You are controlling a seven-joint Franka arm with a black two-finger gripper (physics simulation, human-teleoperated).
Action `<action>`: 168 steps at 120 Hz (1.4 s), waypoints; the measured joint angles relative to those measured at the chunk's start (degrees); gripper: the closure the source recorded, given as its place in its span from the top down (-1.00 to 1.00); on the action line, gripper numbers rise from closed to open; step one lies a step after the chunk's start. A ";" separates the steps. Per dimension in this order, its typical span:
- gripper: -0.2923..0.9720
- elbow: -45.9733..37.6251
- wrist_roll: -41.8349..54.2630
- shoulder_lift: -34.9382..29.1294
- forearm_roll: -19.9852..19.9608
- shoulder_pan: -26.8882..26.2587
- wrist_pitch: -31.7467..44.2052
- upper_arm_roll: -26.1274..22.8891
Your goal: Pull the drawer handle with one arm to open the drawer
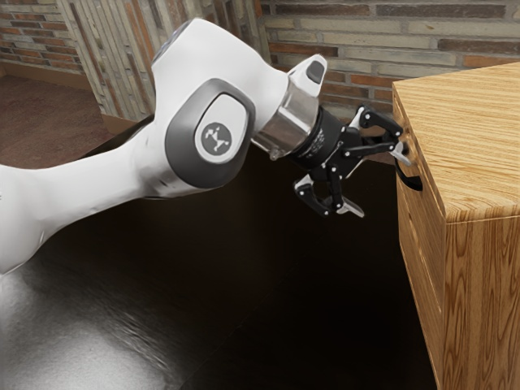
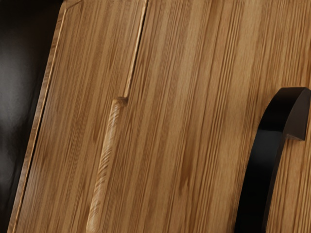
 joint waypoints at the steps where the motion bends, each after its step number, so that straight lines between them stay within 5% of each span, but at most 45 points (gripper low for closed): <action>1: 0.53 -0.10 0.02 -0.02 -0.02 0.04 0.02 0.02; 98: 0.53 -0.45 1.68 1.04 0.13 1.27 0.57 0.33; 168: 0.53 -10.45 2.25 -7.67 0.46 0.58 0.52 4.22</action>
